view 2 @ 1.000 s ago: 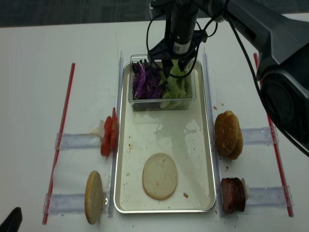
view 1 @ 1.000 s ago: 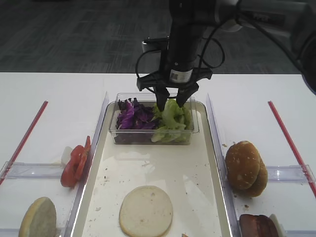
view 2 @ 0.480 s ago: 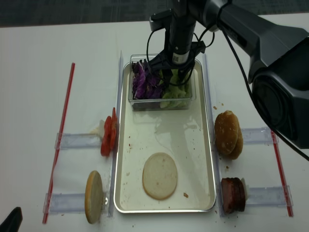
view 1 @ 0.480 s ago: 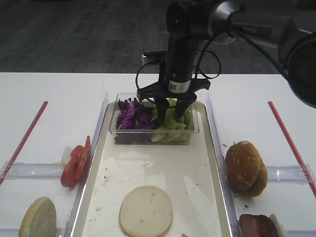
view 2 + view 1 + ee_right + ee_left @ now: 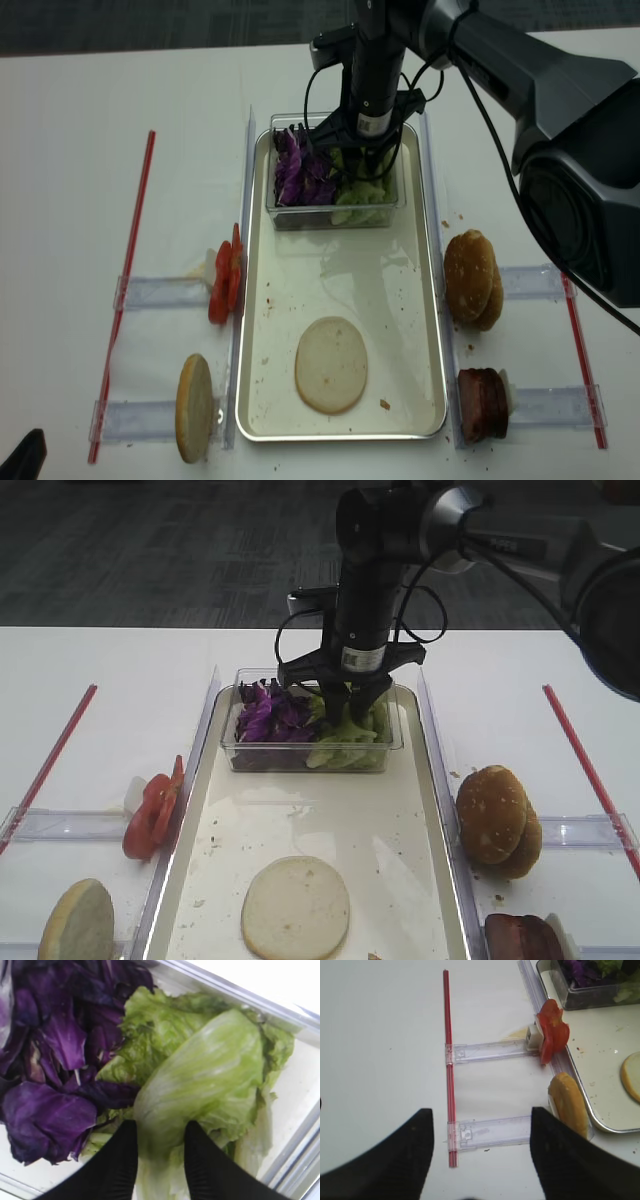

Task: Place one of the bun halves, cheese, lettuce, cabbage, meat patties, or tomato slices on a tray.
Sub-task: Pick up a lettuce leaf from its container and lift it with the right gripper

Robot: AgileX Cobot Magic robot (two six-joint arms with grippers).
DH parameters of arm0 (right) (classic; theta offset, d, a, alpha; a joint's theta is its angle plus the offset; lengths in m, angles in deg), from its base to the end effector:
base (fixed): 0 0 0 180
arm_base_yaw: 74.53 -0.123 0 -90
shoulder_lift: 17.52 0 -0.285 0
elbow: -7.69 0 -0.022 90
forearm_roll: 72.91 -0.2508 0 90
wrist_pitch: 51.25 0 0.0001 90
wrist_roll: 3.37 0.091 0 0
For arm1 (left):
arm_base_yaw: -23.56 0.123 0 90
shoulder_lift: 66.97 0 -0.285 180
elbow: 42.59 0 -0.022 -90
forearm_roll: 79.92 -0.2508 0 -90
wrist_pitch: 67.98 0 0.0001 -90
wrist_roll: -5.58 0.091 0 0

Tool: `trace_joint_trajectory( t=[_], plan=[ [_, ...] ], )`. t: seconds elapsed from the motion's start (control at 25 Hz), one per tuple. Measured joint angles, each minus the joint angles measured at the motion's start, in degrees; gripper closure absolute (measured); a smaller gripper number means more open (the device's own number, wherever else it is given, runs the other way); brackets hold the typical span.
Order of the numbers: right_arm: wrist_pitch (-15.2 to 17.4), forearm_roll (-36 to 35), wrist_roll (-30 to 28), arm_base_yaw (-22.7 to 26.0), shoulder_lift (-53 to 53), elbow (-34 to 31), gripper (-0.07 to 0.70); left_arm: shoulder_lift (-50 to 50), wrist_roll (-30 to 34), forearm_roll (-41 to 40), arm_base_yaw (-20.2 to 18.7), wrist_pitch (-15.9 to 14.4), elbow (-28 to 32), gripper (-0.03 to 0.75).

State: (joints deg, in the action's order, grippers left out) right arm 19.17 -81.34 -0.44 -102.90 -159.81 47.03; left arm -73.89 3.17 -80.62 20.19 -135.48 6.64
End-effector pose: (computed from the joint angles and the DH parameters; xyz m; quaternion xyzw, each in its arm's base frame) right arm 0.4212 0.2417 0.1731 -0.1991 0.9757 0.0835 0.0365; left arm -0.0111 0.0017 0.2648 0.0068 0.8815 -0.0177 0.4719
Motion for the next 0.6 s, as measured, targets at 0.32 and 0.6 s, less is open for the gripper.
trace_joint_trajectory(
  t=[0.32,0.6],
  plan=[
    [0.0,0.7,-0.9,0.0,0.0,0.0,0.611,0.0,0.0,0.0,0.0,0.0,0.0,0.288],
    [0.0,1.5,-1.1,0.0,0.5,0.0,0.618,0.0,0.0,0.0,0.0,0.0,0.0,0.288]
  ],
)
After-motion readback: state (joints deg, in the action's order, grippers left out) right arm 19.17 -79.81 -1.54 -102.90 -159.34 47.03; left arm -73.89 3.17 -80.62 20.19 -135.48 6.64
